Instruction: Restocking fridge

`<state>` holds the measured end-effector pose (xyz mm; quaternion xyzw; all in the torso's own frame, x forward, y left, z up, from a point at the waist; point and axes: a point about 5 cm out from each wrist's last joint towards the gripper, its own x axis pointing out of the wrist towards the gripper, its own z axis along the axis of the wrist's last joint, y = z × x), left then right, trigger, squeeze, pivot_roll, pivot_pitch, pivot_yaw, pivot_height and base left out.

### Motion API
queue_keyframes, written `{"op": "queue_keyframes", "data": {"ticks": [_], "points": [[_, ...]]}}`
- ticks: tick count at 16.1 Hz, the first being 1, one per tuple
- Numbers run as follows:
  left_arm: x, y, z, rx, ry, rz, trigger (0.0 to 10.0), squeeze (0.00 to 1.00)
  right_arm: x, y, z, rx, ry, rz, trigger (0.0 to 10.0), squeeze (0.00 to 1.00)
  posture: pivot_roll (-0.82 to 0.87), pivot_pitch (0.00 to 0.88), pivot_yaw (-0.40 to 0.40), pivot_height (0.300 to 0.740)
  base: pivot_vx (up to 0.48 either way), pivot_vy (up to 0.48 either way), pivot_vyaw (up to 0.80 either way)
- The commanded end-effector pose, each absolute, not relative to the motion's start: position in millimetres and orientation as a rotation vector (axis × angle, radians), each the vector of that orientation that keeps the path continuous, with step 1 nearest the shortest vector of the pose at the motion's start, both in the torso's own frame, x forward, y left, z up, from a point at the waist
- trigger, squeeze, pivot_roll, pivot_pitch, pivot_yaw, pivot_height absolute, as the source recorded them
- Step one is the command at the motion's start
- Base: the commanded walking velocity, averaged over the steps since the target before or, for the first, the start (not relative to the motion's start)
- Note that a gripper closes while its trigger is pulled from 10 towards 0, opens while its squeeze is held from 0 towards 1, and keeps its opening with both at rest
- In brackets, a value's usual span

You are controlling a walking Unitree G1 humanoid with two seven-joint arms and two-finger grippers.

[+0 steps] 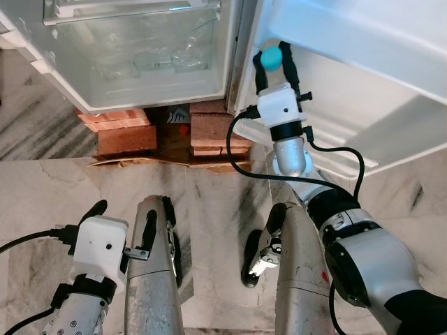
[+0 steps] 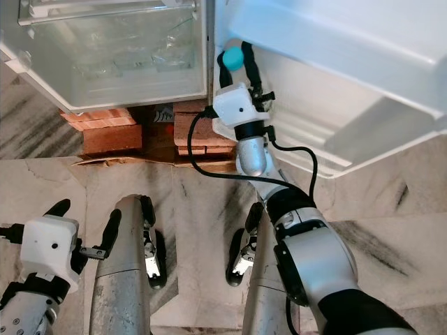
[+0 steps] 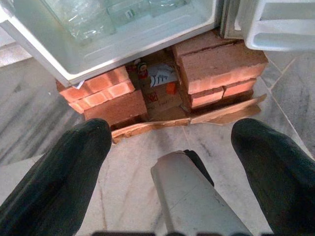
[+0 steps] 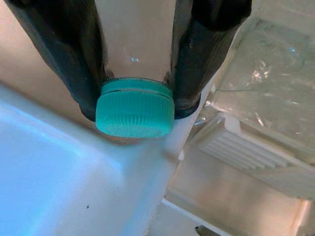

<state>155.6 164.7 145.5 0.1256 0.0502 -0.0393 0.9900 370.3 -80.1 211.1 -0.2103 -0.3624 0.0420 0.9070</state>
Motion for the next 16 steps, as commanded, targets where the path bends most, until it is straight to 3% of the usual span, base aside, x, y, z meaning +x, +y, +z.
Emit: {"op": "queue_keyframes", "data": {"ticks": [1, 9, 10, 11, 16], "points": [[151.7, 162.0, 142.1, 0.250, 0.130, -0.091, 10.0, 0.00, 367.7, -86.7, 170.1, -0.427, -0.546, 0.106, 10.0, 0.00, 0.42, 0.534, -0.029, 0.563, 0.000, 0.000, 0.00], [165.5, 157.8, 137.9, 0.233, 0.102, -0.078, 10.0, 0.00, 372.0, -114.3, 154.4, -0.302, -0.378, 0.091, 10.0, 0.00, 0.38, 0.491, -0.064, 0.563, 0.000, 0.000, 0.00], [168.8, 156.8, 136.7, 0.233, 0.097, -0.082, 10.0, 0.00, 374.1, -117.4, 153.5, -0.213, -0.338, 0.088, 10.0, 0.87, 0.37, 0.482, -0.067, 0.563, 0.000, 0.000, 0.00], [171.5, 156.4, 136.6, 0.229, 0.089, -0.082, 10.0, 0.00, 376.2, -118.8, 153.6, -0.119, -0.307, 0.091, 10.0, 1.00, 0.37, 0.476, -0.070, 0.563, 0.000, 0.000, 0.00], [182.4, 154.8, 132.9, 0.229, 0.070, -0.082, 10.0, 0.00, 379.5, -124.1, 154.2, -0.028, -0.270, 0.110, 10.0, 1.00, 0.35, 0.440, -0.078, 0.563, 0.000, 0.000, 0.00]]}}
